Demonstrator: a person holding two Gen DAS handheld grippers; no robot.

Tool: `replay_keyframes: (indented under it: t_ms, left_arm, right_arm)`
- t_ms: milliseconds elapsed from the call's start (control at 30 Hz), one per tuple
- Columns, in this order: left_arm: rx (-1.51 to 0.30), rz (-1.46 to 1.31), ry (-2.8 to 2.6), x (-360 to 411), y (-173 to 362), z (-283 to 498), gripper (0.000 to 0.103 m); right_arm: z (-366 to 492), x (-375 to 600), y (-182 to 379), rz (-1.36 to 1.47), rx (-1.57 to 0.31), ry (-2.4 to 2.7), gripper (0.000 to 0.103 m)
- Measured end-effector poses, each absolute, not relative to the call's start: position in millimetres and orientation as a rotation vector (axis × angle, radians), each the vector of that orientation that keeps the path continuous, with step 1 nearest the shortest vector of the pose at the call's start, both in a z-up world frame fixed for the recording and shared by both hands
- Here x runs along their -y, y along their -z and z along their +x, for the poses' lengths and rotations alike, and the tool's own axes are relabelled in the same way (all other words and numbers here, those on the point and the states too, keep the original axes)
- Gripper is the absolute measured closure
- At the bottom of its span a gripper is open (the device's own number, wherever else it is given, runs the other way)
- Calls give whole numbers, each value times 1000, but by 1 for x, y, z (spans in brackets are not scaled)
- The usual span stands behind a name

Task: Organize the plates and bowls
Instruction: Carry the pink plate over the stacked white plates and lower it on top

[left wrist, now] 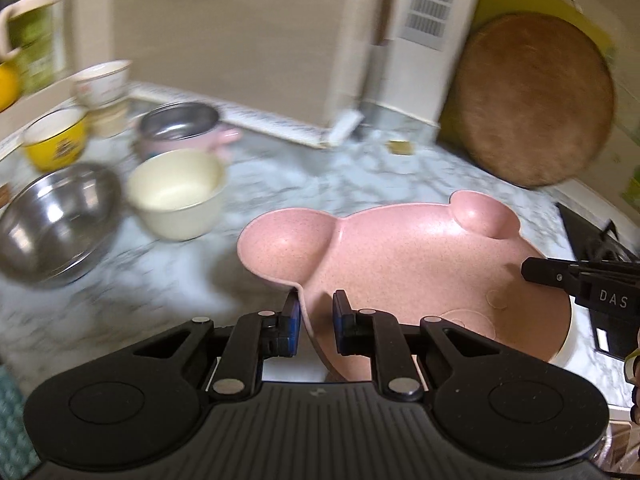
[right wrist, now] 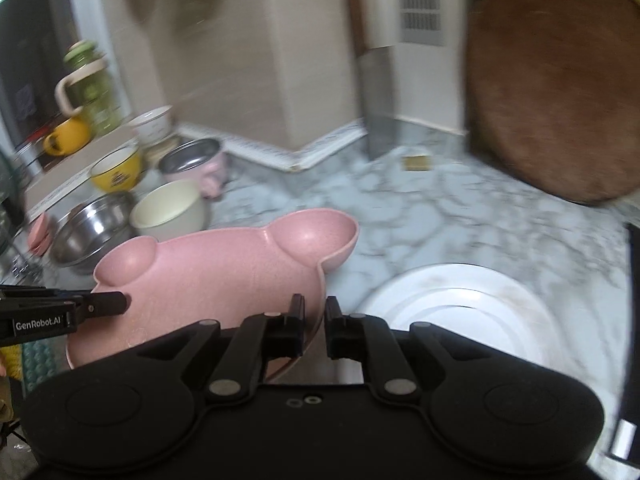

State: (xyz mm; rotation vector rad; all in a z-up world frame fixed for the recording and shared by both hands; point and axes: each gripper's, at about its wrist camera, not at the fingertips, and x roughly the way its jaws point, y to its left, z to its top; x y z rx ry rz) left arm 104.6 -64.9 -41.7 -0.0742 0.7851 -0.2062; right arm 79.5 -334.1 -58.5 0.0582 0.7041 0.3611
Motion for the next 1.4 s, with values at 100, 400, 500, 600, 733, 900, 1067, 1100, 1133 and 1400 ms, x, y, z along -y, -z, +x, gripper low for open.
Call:
replay_keyframes:
  t_ms: [100,400,500,600,733,900,1067,1100,1133,1400]
  left_arm:
    - [-779,-38,260,94,42,113,87]
    - [-784,58,373,171,47,137,87]
    - [-790,79,394,190,51,143,88]
    - [-793,96,410,205,55,148,88]
    - [-803,117,428,220,63,154,88]
    - [-825,127,438,229,74,162,88]
    - [-822,144,429,232,80,165,88]
    - [-822,146,428,233,81,166,88]
    - [-821,150,426,233,81,167,88]
    - [-839,153,409,231,89,175,88]
  right_arm:
    - [76,362,60,88,-698,-300,92]
    - [68,430,75,169,-706,-152,92]
    - [67,447,81,189,-712,-119,92]
    - [67,458,87,194,-715,-93,92]
    - [70,471,94,201,-727,-73,91]
    - [75,482,106,204,-740,-66,91]
    - [80,484,115,203,-747,-71,91]
    - [81,483,116,203,-748,-71,91]
    - [82,483,117,202,-750,-71,91]
    - [93,480,128,206,-776,-73,90]
